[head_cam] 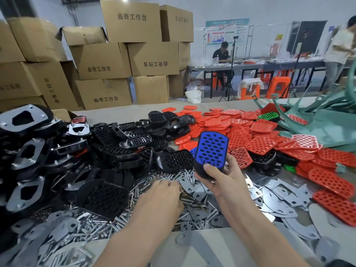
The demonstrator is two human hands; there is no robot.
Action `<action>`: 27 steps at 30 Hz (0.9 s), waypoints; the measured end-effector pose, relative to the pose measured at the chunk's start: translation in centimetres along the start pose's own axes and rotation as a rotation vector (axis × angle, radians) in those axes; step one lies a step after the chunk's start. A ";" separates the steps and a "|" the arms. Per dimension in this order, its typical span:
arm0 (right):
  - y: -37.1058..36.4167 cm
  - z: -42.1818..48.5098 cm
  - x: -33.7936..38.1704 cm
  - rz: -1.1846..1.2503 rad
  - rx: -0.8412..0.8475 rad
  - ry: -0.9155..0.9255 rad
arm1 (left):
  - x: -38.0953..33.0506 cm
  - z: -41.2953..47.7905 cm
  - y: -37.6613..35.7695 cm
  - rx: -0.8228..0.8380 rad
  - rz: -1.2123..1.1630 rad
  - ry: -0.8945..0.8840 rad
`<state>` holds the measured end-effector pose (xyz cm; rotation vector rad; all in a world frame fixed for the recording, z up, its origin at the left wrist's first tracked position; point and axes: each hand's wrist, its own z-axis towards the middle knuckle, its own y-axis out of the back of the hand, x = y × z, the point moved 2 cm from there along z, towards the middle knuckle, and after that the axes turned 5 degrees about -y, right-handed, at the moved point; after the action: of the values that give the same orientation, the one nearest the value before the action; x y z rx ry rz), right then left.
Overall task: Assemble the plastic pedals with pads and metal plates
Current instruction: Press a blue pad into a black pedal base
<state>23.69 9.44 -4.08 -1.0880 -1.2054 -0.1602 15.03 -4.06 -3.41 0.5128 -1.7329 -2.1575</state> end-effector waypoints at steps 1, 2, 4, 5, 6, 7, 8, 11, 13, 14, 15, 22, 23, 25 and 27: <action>0.0 0.0 0.0 -0.008 0.006 0.003 | 0.4 -0.2 0.1 -0.032 -0.070 0.017; -0.1 0.0 0.0 -0.015 0.014 0.005 | 0.7 -0.5 0.1 -0.069 -0.160 0.034; -0.2 -0.1 -0.1 -0.027 0.039 0.003 | 1.2 -0.7 0.1 -0.158 -0.421 0.091; -0.3 -0.1 -0.2 -0.040 0.053 0.002 | 1.3 -0.6 0.1 -0.219 -0.570 0.119; -0.3 -0.2 -0.3 -0.059 0.062 0.005 | 1.3 -0.6 0.1 -0.288 -0.695 0.143; -0.3 -0.2 -0.4 -0.084 0.068 0.008 | 1.2 -0.5 0.1 -0.359 -0.792 0.161; -0.3 -0.3 -0.5 -0.113 0.071 0.010 | 1.1 -0.5 0.1 -0.420 -0.862 0.171; -0.4 -0.6 -0.7 -0.220 0.074 0.020 | 0.7 -0.7 0.0 -0.526 -0.935 0.141; -0.4 -1.1 -0.7 -0.361 0.085 0.058 | 0.6 -0.9 0.0 -0.573 -0.923 0.127; -0.5 -1.3 -0.7 -0.437 0.091 0.085 | 0.6 -1.0 0.1 -0.594 -0.914 0.124; -0.6 -1.5 -0.6 -0.499 0.094 0.112 | 0.5 -1.1 0.2 -0.605 -0.908 0.122; -1.4 -2.3 -0.7 -0.575 0.167 0.186 | 0.4 -1.3 0.0 -0.600 -0.809 0.139; -1.4 -2.3 -0.8 -0.581 0.174 0.199 | 0.4 -1.3 0.0 -0.597 -0.804 0.134; -1.5 -2.3 -0.8 -0.597 0.180 0.228 | 0.3 -1.3 -0.2 -0.596 -0.788 0.113; -1.5 -2.3 -0.9 -0.600 0.187 0.243 | 0.2 -1.4 -0.3 -0.605 -0.768 0.105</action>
<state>23.92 6.56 -3.82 -0.5024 -1.2653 -0.6111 15.49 -5.29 -3.98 1.2142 -0.7849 -2.9066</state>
